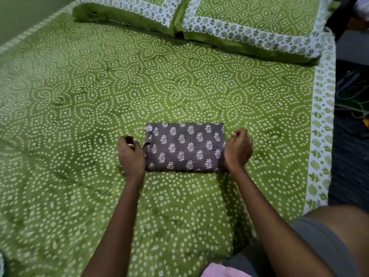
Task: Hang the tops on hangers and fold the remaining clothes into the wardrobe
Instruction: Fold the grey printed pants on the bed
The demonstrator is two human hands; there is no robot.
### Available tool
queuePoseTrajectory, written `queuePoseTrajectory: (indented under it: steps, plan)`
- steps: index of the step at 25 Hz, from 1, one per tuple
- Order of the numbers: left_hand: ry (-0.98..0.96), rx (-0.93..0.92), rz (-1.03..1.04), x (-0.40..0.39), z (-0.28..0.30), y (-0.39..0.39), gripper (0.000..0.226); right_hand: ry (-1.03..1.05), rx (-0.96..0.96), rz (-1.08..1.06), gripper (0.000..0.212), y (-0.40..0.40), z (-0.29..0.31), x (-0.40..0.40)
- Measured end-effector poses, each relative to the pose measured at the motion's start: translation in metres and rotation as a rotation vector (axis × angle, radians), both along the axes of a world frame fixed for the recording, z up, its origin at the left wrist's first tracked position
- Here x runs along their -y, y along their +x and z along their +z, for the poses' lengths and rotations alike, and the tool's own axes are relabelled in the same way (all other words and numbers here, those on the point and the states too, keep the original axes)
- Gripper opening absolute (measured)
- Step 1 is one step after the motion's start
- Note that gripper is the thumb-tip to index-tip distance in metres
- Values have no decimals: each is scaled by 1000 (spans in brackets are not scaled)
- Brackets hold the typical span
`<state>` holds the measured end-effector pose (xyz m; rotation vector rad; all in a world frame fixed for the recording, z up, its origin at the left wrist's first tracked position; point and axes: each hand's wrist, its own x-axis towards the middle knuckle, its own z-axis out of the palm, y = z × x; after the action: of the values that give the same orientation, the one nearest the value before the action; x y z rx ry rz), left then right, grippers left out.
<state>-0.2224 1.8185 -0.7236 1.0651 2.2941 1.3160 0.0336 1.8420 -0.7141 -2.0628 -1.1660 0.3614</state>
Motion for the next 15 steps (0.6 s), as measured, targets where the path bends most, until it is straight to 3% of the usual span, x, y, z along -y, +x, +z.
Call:
queuePoseTrajectory:
  steps: [2, 4, 8, 10, 12, 15]
  plan:
    - [-4, -39, -122, -8, 9, 3, 15, 155, 1, 141, 16, -12, 5, -4]
    - [-146, 25, -208, -17, 9, 10, 34, 163, -11, 256, 13, -25, -3, -1]
    - [-157, -104, -241, -36, 2, 16, 35, 168, -92, 247, 9, -29, -20, 5]
    - [-124, 40, -217, -45, -3, 10, 31, 151, -106, 279, 9, -26, -26, 6]
    - [-154, 182, -172, -48, -10, 6, 32, 81, -192, 245, 10, -18, -31, 4]
    - [-226, 218, -134, -55, 0, 13, 48, -4, -380, 27, 21, -8, -25, -13]
